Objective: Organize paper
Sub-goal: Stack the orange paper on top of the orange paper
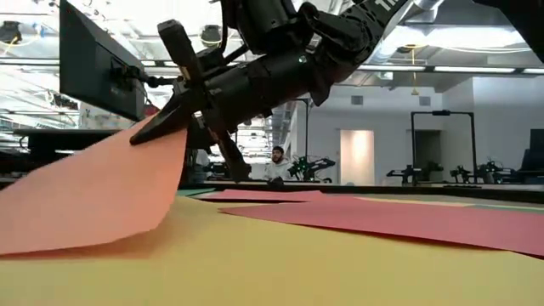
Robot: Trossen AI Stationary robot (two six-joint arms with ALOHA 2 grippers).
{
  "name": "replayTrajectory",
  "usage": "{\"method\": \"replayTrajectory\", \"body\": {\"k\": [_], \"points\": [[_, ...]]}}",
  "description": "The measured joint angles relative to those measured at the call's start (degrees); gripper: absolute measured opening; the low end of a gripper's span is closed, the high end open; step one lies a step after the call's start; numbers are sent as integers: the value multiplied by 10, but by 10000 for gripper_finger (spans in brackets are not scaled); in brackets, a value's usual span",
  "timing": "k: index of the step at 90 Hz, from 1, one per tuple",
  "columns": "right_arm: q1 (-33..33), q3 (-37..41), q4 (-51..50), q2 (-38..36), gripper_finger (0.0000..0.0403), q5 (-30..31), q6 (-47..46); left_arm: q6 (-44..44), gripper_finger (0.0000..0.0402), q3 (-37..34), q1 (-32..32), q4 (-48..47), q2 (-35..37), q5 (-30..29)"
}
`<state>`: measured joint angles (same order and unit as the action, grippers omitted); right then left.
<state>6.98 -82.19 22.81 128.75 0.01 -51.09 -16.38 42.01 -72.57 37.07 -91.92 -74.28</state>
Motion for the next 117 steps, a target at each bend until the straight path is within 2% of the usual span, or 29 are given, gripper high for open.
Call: {"method": "replayTrajectory", "body": {"k": [20,31,45,55,66,80,91,105,117], "points": [[0,0,6,0,0,-1,-14,-276,0,97,82,-427,-7,167],[0,0,5,0,0,-1,-28,-342,0,164,112,-612,-32,238],[1,0,2,0,0,-3,-29,-408,0,227,136,-754,-68,353],[4,0,6,0,1,-3,-16,-447,0,239,148,-785,-88,421],[8,0,10,0,24,-3,0,-474,0,236,148,-788,-86,425],[13,0,9,0,92,-3,7,-493,0,236,141,-802,-83,424],[13,0,8,0,151,-8,45,-536,0,234,145,-845,-85,471],[13,0,0,0,214,-67,93,-571,0,237,139,-874,-85,485],[12,-6,-47,0,241,-95,112,-587,0,239,128,-886,-85,486]]}}
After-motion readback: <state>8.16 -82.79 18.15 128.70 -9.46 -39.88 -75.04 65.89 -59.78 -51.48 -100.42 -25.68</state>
